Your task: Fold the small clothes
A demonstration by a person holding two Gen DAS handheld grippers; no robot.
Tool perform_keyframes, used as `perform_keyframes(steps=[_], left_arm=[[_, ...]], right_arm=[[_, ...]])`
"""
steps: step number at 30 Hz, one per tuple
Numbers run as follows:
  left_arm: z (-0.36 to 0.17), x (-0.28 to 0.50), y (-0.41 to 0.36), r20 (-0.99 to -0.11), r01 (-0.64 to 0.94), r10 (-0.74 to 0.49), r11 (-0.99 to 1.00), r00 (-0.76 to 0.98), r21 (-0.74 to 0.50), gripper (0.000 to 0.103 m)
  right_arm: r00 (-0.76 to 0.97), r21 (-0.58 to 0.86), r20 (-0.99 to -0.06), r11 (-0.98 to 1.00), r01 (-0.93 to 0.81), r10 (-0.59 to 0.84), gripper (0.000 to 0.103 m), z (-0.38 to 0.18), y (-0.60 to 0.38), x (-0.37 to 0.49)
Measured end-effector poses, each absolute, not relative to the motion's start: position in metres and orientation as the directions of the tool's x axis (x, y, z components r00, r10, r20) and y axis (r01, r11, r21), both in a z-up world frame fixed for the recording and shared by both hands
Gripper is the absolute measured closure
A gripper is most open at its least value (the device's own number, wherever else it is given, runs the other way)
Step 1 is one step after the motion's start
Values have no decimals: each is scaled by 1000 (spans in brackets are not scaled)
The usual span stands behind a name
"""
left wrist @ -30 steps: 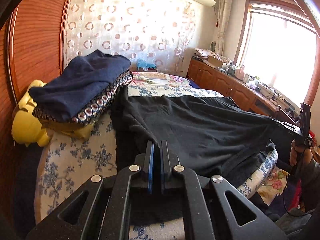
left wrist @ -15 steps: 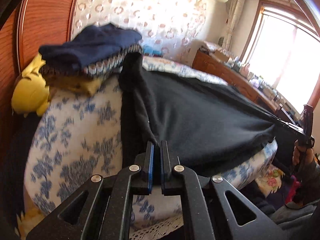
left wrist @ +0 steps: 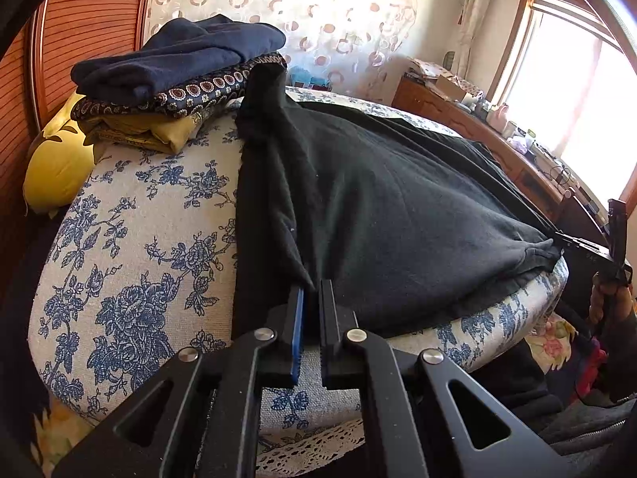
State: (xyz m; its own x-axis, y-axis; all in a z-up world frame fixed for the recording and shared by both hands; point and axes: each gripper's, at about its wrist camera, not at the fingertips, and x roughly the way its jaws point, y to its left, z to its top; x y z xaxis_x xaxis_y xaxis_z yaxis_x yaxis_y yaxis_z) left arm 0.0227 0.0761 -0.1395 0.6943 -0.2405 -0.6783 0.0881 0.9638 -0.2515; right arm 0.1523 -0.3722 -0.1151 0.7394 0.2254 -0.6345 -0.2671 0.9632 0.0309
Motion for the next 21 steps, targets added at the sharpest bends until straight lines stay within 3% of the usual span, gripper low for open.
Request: perform_keyframes(steps=[3,5,11,12,21], left_arm=[[-138,25,75,-680,87,-232,967,696,-240,96],[-135,26,75,-682,80,-215,971,699,-225,89],[-125,21,80,-655,69,-198,974,729,-217,40],[-125,22,81,-654,65,-191,975,732,-211,29],[-133,28,84,-676,17,-145,981,722,-193,26]], right_arm=[[739,40,-634,964,-264,228,96,-116,-374,150],[741,37,-632,964,-262,226,96,-118,-373,149],[758,18,-613,963,-268,222,96,-112,-369,144],[760,17,-610,963,-270,224,96,-111,-369,144],[782,7,-575,958,-287,239,83,-102,-358,131]])
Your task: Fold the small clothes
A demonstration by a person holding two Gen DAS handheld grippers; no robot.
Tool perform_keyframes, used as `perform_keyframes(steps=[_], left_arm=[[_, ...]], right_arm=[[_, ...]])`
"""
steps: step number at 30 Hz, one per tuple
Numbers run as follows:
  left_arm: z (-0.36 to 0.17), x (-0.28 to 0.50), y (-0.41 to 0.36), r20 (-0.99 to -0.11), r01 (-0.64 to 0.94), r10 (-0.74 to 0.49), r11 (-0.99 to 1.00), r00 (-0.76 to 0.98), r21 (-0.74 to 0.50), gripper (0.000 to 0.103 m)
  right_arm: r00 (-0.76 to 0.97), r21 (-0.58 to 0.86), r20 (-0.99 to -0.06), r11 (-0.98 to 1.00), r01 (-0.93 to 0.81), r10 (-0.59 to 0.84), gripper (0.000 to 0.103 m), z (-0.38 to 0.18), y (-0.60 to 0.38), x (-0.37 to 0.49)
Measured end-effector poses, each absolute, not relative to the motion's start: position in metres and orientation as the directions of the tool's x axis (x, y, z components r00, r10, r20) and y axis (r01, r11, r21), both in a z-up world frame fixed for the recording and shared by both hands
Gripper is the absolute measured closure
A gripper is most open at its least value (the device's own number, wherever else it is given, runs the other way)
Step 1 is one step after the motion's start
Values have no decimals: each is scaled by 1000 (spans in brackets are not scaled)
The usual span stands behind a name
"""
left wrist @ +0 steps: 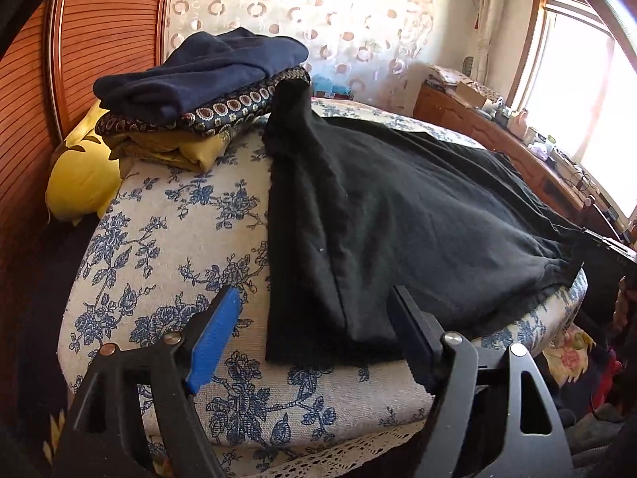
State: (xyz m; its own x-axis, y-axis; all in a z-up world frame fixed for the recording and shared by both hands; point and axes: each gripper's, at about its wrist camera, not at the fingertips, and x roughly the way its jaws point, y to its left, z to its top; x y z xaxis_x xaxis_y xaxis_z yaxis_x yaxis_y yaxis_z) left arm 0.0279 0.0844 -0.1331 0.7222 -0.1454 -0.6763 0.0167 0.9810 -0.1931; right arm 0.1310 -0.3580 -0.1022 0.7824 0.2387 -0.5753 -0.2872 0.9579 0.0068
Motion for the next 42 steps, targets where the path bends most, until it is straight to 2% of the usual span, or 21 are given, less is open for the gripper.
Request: perform_keyframes(steps=[3,5,7,14,19,24,28,30,35,36,37,40,42], left_arm=[[-135,29,84,-682,14,-144,981,718,-192,26],[-136,29,84,-683,14,-146,981,715,-196,26],[-136,29,84,-685,12,-146,980,713,-196,26],[-138,30,83,-685,15,-152,979,712,-201,26],[-138,29,83,-686,12,-151,979,712,-202,26],[-139,28,84,-675,10,-159,975,721,-220,26],[-139,28,86,-670,-3,-156,973,726,-230,42],[-140,27,86,-671,-7,-152,974,726,-228,46],[-140,27,83,-670,-7,-146,975,728,-220,47],[-140,27,82,-669,-1,-152,975,727,-223,54],[-140,28,81,-671,8,-164,973,723,-229,67],[-140,32,77,-682,24,-172,975,711,-221,86],[-138,33,74,-682,37,-174,977,710,-211,91]], right_arm=[[782,5,-567,951,-310,258,70,-102,-351,126],[780,13,-561,945,-328,279,57,-102,-343,125],[772,17,-564,939,-344,293,51,-104,-335,127],[735,-9,-580,899,-437,352,49,-116,-295,135],[759,-89,-562,889,-450,328,49,-113,-280,135],[746,-48,-564,888,-457,354,41,-111,-290,137],[722,-18,-583,883,-469,372,40,-115,-282,139],[711,-6,-587,877,-481,386,40,-114,-275,136],[689,-15,-597,852,-523,412,38,-113,-253,136],[685,-21,-601,849,-528,412,38,-115,-248,137],[681,-26,-606,846,-532,410,37,-117,-244,138],[670,-27,-620,842,-538,408,37,-125,-237,143],[664,-18,-628,845,-535,407,37,-130,-237,146]])
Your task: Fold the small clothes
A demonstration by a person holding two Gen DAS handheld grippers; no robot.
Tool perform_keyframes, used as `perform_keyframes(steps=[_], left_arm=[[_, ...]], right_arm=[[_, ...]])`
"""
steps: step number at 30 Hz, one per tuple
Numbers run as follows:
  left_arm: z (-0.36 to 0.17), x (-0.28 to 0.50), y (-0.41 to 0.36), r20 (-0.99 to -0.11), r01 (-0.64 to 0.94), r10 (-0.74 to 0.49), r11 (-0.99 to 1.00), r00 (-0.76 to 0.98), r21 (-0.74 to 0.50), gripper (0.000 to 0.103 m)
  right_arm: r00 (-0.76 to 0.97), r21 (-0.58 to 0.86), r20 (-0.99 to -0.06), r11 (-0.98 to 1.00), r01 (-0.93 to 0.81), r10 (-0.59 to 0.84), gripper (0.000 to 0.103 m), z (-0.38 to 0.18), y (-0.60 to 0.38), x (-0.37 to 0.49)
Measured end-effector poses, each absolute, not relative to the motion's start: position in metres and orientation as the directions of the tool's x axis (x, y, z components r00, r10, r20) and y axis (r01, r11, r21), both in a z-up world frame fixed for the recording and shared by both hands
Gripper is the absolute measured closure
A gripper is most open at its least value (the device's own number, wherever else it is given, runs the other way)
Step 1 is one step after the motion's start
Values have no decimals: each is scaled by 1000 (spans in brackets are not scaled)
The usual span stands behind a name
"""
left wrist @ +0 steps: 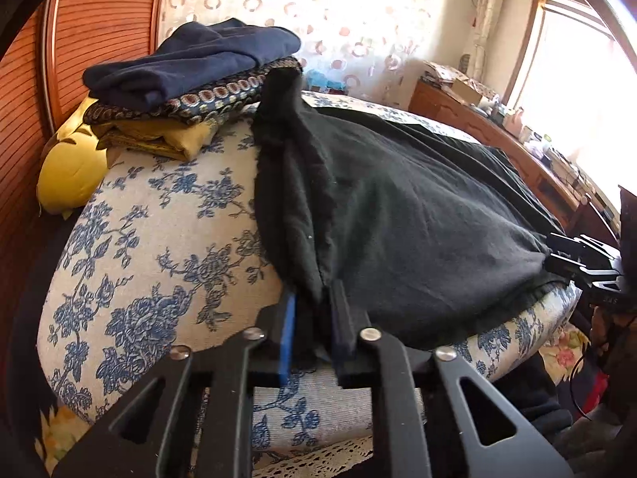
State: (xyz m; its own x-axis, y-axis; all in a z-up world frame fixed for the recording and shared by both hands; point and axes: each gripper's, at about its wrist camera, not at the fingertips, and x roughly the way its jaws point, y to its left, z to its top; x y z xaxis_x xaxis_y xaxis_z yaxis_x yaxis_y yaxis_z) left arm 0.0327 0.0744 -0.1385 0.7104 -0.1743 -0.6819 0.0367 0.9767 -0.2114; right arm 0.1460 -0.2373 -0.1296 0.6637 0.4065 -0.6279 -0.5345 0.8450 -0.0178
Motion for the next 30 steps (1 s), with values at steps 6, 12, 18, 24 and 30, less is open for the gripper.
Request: perform_keyframes(steps=[6,12,18,24,30], left_arm=[[-119,28,68,-622,82,-224,965,750,-248,93],[-83,32,49,-558,171,-284,954,780,-246,93],[-59,57,18,-522,272,-361,932,773,-240,93],[-44,89,-25,-517,368,-431,902,740,-225,93],[-25,123,-62,-515,446,-499,864,697,-234,93]], right_arm=[[671,5,-628,865,-502,394,37,-133,-256,150],[731,0,-613,925,-380,300,37,-129,-309,158],[749,91,-609,961,-262,262,37,-128,-374,161],[762,136,-596,967,-215,253,37,-125,-400,162],[775,148,-580,968,-202,251,37,-125,-408,153]])
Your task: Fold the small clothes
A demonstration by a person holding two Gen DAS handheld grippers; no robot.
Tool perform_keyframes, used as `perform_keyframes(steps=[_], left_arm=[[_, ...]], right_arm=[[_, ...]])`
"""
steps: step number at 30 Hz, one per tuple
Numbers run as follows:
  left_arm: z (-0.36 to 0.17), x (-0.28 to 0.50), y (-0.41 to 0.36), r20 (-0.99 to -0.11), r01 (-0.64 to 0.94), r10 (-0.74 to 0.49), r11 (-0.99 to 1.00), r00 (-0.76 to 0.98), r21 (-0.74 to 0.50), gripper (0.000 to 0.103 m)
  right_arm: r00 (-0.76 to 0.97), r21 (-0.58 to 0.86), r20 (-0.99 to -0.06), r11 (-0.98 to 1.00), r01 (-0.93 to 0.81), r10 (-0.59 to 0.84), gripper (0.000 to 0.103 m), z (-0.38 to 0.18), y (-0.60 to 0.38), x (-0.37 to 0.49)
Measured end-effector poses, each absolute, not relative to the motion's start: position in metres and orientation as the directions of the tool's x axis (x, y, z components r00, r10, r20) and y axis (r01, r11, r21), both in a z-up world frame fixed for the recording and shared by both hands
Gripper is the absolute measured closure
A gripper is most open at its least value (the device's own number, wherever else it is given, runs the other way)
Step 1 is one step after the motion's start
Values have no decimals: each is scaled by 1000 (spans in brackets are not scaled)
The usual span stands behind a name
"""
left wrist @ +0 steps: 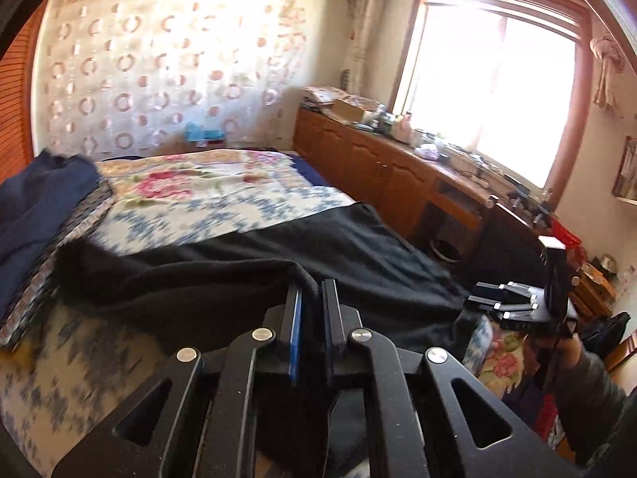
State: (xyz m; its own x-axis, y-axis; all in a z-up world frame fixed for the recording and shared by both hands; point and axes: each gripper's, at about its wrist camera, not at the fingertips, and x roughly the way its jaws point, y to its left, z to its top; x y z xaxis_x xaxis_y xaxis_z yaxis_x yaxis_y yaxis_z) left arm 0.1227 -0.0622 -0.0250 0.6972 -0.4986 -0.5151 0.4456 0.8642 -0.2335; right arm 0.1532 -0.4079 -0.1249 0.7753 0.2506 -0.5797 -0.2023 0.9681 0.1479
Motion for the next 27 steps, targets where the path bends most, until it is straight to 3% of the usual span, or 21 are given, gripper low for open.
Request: perform_keyframes(steps=[14,24,27], left_arm=[[32,147,-184,-477,646,-632,746,611,-162,93],[15,153,-217,-548,690,-658,699,516,-189,93],[18,147,-210,-546,677,-632,720,549,-154,85]], right_arm=[[785,180,-562,965,-190,260,37,-125,-431,141],[782,197,-567,964,-176,259,37,-130,-449,135],[778,196,-573,965,-175,257,37,-130,-448,136]])
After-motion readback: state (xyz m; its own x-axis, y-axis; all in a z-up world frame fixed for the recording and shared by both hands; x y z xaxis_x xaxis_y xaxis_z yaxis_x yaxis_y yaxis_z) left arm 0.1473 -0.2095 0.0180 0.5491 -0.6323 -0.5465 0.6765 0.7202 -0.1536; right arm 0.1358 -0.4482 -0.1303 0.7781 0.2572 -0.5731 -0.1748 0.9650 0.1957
